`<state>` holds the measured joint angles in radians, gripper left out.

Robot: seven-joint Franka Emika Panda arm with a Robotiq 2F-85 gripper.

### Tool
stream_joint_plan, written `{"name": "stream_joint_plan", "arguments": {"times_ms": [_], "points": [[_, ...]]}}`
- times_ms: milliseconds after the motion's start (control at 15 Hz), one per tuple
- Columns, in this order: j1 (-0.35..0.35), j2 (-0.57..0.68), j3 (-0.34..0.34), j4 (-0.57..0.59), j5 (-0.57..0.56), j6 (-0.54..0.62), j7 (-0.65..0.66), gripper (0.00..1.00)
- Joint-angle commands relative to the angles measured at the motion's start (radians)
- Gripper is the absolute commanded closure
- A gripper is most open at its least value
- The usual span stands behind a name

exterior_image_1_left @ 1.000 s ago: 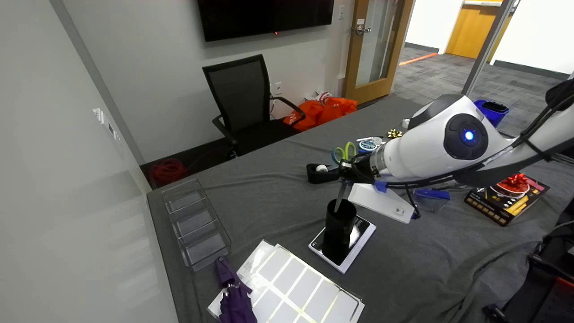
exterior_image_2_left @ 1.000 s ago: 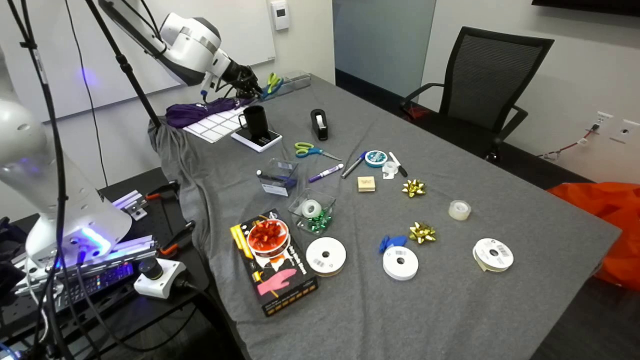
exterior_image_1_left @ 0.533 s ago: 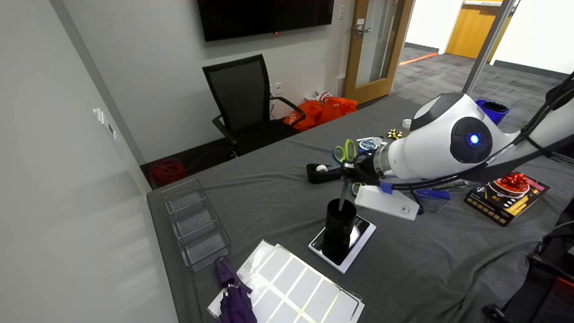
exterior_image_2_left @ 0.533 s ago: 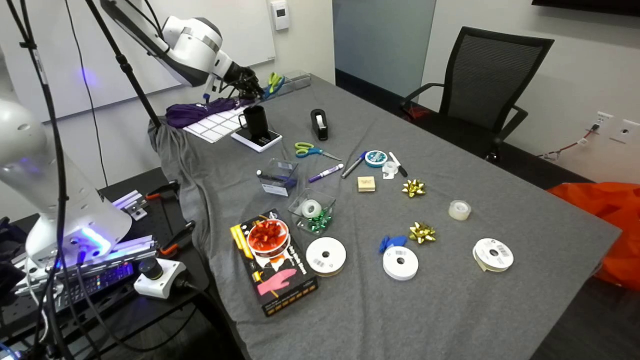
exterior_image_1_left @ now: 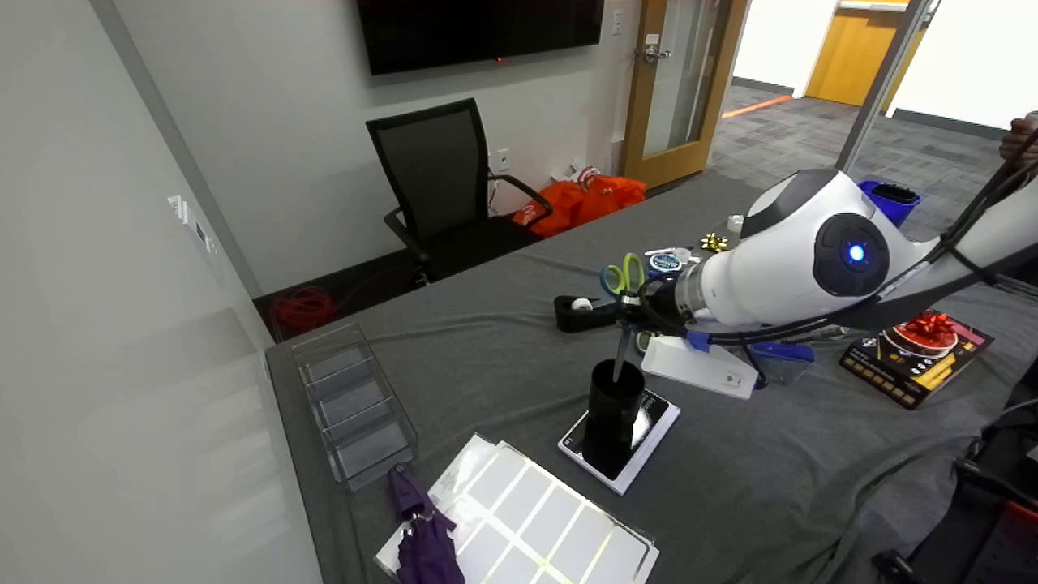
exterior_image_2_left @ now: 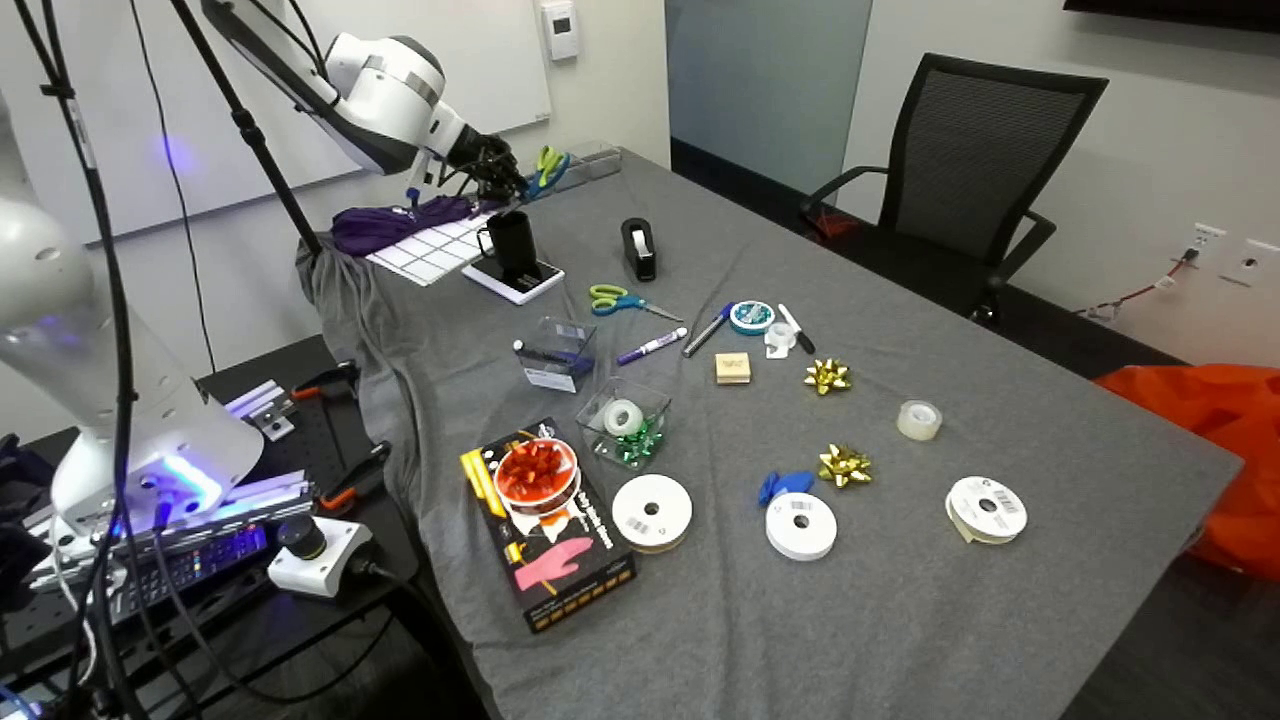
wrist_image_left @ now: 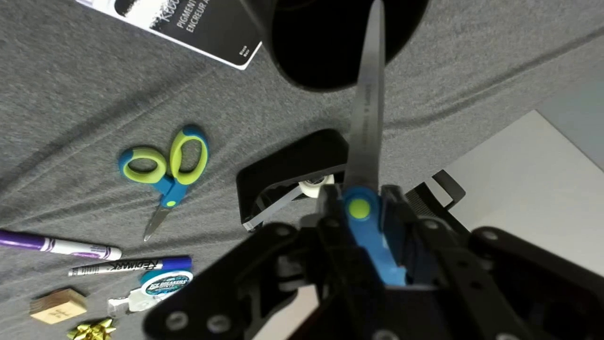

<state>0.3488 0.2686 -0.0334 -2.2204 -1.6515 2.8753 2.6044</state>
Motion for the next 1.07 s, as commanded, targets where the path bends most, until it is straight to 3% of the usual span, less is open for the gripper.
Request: {"name": "stream_joint_plan", "arguments": {"times_ms": [0, 533, 1000], "points": [[0.007, -0.032, 0.005, 0.009, -0.029, -0.018, 0.0, 0.94], [0.037, -0.084, 0.027, 0.003, -0.15, -0.057, -0.003, 0.94], [0.049, -0.079, 0.06, -0.023, -0.304, -0.186, -0.003, 0.94]]}}
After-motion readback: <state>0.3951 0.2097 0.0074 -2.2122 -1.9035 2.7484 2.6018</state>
